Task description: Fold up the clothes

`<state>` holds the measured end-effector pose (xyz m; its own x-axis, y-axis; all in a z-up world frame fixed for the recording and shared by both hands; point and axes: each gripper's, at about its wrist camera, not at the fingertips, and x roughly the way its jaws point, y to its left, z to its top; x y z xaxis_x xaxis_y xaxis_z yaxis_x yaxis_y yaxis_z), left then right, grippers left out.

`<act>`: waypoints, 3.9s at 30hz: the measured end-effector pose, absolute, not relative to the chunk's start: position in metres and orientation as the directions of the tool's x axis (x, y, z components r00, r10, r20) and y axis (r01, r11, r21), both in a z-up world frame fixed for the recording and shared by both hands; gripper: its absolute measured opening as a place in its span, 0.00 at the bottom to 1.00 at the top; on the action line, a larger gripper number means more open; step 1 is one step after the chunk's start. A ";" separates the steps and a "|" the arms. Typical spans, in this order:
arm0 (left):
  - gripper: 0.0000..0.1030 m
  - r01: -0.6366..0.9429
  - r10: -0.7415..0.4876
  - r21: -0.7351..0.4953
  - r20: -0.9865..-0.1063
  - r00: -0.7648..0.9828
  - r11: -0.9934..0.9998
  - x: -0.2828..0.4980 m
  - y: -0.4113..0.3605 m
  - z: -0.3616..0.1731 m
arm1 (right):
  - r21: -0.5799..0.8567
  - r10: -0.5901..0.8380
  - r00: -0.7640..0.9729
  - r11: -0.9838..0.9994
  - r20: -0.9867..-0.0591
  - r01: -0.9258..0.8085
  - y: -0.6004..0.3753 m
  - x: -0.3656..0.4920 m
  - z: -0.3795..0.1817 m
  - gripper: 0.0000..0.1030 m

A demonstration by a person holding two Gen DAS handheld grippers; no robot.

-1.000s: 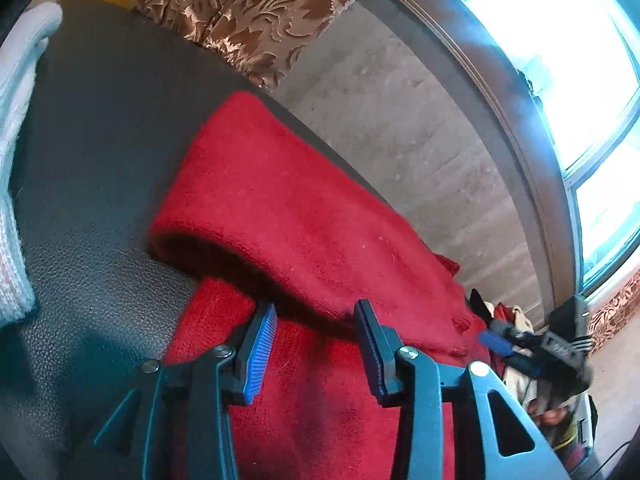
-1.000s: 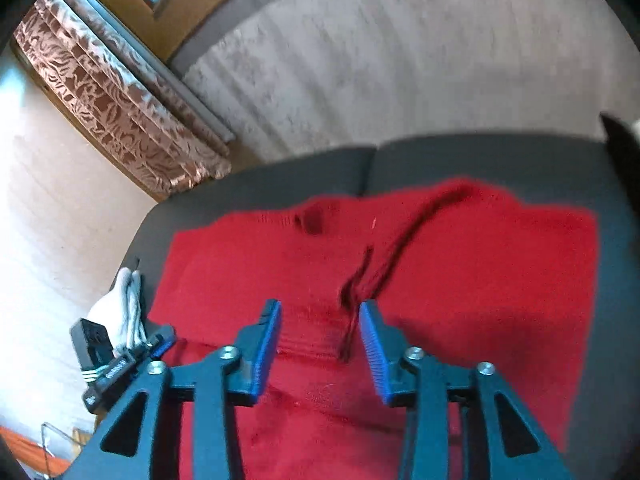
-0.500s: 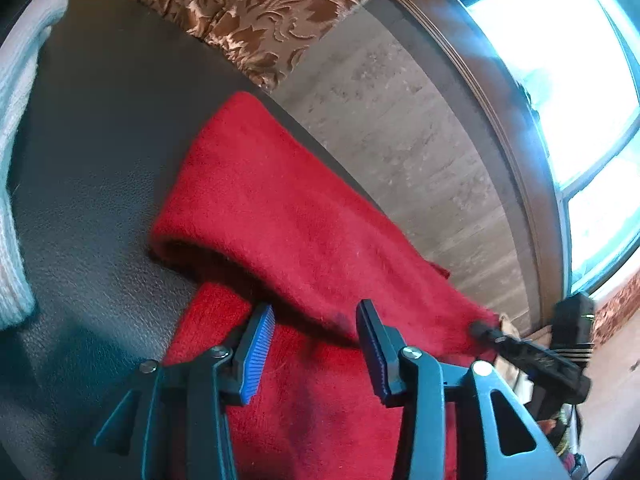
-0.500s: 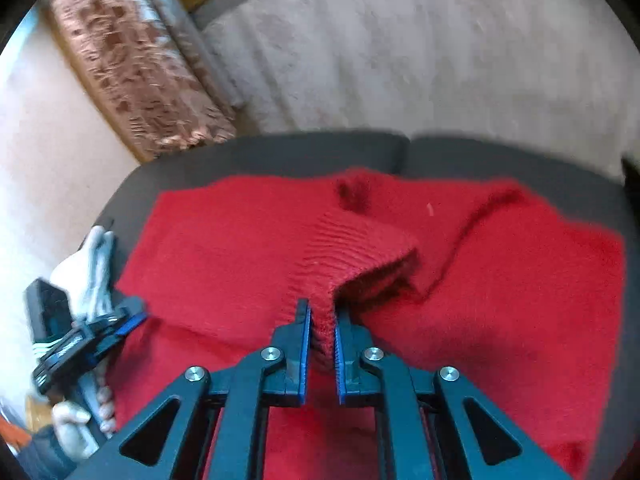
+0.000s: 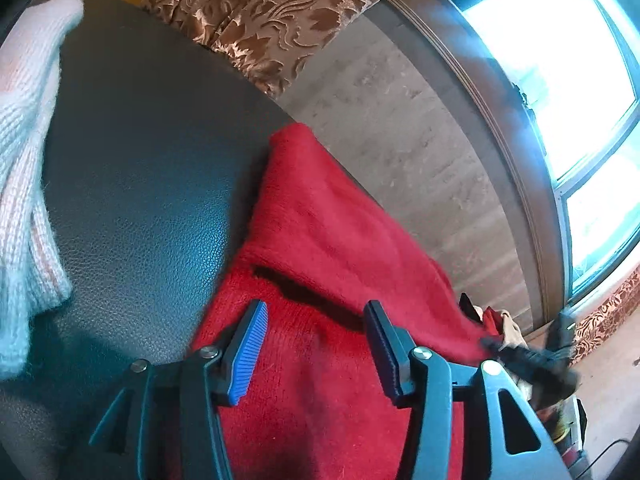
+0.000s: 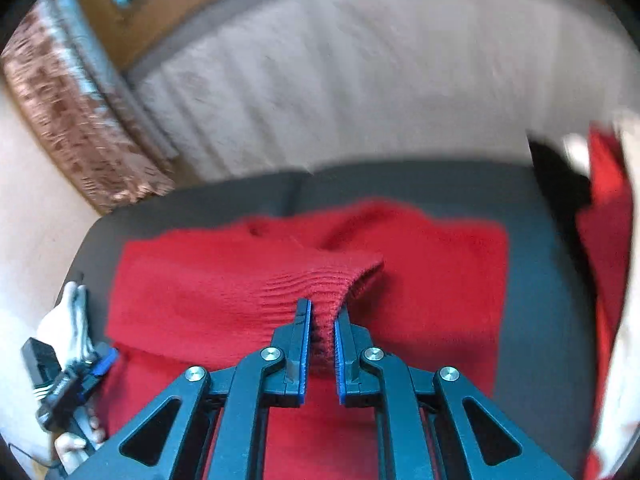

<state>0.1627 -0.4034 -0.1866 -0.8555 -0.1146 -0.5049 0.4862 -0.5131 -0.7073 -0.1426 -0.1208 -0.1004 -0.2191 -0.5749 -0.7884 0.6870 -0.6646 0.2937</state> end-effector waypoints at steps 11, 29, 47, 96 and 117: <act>0.50 0.500 -0.095 -0.703 -0.531 -0.842 -0.506 0.157 -0.402 -0.183 | 0.327 -0.627 -0.133 -0.561 -0.767 0.761 -0.084 -0.116 -0.127 0.17; 0.03 0.498 -0.033 -0.794 -0.520 -0.853 -0.349 0.128 -0.425 -0.182 | 0.244 -0.574 -0.180 -0.582 -0.799 0.776 -0.130 -0.130 -0.133 0.20; 0.22 0.511 -0.026 -0.627 -0.616 -0.787 -0.588 0.157 -0.400 -0.134 | 0.145 -0.522 -0.356 -0.695 -0.775 0.704 -0.123 -0.151 -0.110 0.32; 0.11 0.581 -0.280 -0.175 -0.743 -0.608 -0.795 0.022 -0.463 -0.133 | 0.008 -0.575 -0.357 -0.535 -0.736 0.845 -0.130 -0.093 -0.164 0.89; 0.43 0.631 -0.403 -0.033 -0.743 -0.534 -0.775 0.055 -0.403 -0.145 | 0.055 -0.584 -0.321 -0.534 -0.746 0.844 -0.135 -0.101 -0.166 1.00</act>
<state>0.0553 -0.4030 -0.1450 -0.5340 -0.4031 -0.7432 0.6312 -0.7749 -0.0332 -0.1006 -0.1349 -0.1657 -0.3206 -0.5837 -0.7460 0.8436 -0.5341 0.0554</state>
